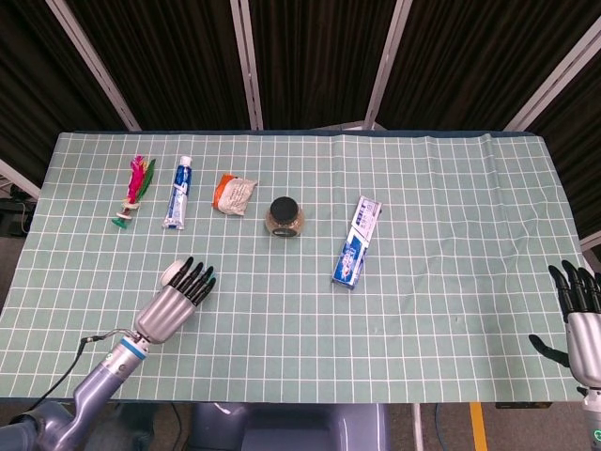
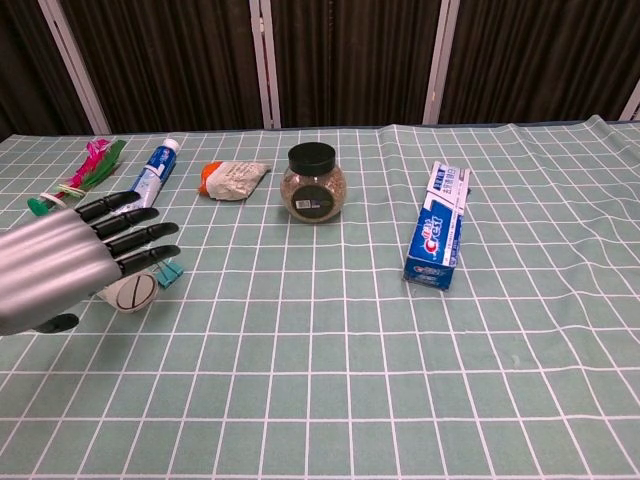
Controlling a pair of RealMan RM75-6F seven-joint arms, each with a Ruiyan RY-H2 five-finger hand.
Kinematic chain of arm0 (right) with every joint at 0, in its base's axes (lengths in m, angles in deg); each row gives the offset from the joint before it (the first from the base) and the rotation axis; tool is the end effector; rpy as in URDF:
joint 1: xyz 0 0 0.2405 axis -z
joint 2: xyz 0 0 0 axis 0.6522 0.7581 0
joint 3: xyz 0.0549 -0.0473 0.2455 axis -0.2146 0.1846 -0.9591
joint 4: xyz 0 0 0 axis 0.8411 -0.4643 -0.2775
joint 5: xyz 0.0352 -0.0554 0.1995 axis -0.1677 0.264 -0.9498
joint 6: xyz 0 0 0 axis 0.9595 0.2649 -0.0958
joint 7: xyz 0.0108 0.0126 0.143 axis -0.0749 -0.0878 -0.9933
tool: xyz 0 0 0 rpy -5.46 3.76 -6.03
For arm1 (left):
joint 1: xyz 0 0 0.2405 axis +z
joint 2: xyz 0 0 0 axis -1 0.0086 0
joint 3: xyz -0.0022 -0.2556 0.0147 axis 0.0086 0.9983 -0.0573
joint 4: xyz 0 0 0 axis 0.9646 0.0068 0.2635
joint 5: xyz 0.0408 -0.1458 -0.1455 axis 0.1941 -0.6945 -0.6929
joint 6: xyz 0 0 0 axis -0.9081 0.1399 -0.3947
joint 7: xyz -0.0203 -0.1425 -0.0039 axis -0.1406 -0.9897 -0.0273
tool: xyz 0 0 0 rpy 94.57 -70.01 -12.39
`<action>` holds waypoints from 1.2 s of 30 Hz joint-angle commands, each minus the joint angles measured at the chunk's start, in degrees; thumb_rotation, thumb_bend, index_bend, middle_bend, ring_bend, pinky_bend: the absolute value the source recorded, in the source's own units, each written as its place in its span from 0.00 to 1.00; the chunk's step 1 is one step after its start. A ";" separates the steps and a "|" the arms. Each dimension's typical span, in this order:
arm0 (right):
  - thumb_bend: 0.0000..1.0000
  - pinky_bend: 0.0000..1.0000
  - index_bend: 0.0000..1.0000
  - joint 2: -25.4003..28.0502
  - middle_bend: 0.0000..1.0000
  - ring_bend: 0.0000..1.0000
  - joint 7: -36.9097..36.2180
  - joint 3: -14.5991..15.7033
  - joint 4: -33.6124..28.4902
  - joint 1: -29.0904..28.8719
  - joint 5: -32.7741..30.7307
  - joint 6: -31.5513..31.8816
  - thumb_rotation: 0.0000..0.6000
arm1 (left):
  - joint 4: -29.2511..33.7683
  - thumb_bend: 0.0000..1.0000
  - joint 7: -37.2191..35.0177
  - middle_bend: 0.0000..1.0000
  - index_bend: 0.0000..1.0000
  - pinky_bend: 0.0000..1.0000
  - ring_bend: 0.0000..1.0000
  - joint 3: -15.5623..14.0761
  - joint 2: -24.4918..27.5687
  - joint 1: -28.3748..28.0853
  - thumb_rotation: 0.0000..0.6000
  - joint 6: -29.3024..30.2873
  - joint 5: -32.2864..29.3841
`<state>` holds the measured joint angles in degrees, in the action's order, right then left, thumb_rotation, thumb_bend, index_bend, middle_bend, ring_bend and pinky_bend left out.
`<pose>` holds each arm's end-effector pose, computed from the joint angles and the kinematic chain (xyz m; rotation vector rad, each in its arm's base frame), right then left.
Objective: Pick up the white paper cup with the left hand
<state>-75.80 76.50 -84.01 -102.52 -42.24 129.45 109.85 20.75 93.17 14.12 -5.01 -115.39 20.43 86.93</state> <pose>-0.3053 -0.1709 0.1929 1.3232 -0.7656 0.8153 -0.2322 0.2531 -0.0275 -2.0439 0.1163 -0.5205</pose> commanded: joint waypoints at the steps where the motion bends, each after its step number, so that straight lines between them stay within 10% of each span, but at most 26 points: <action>1: 0.00 0.00 0.00 0.00 0.00 0.00 -0.14 -0.02 0.15 -0.04 0.01 -0.03 1.00 | -4.98 0.00 1.78 0.00 0.10 0.06 0.00 0.54 -4.55 -0.24 1.00 0.86 0.98; 16: 0.00 0.00 0.00 -0.06 0.00 0.00 -0.17 0.00 0.27 -0.17 -0.22 -0.34 1.00 | -10.68 0.00 0.13 0.45 0.52 0.46 0.41 0.23 -7.10 -0.87 1.00 2.61 0.92; 24: 0.00 0.00 0.00 -0.12 0.00 0.00 0.03 0.04 0.23 -0.17 -0.20 -0.30 1.00 | -8.33 0.00 -4.24 0.49 0.58 0.50 0.46 0.77 -5.42 -0.77 1.00 4.86 0.47; 30: 0.00 0.00 0.00 -0.15 0.00 0.00 0.18 0.10 0.13 -0.21 -0.21 -0.41 1.00 | 10.45 0.00 -41.84 0.49 0.58 0.50 0.46 6.17 4.03 -1.03 1.00 8.45 -6.15; 36: 0.00 0.00 0.00 -0.25 0.00 0.00 0.43 0.07 0.05 -0.29 -0.35 -0.52 1.00 | 16.82 0.00 -63.51 0.48 0.57 0.50 0.45 11.15 9.18 -1.68 1.00 5.23 -14.02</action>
<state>-76.04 76.93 -83.93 -102.47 -42.52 129.11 109.33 27.70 50.22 19.89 -2.56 -116.47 27.06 80.93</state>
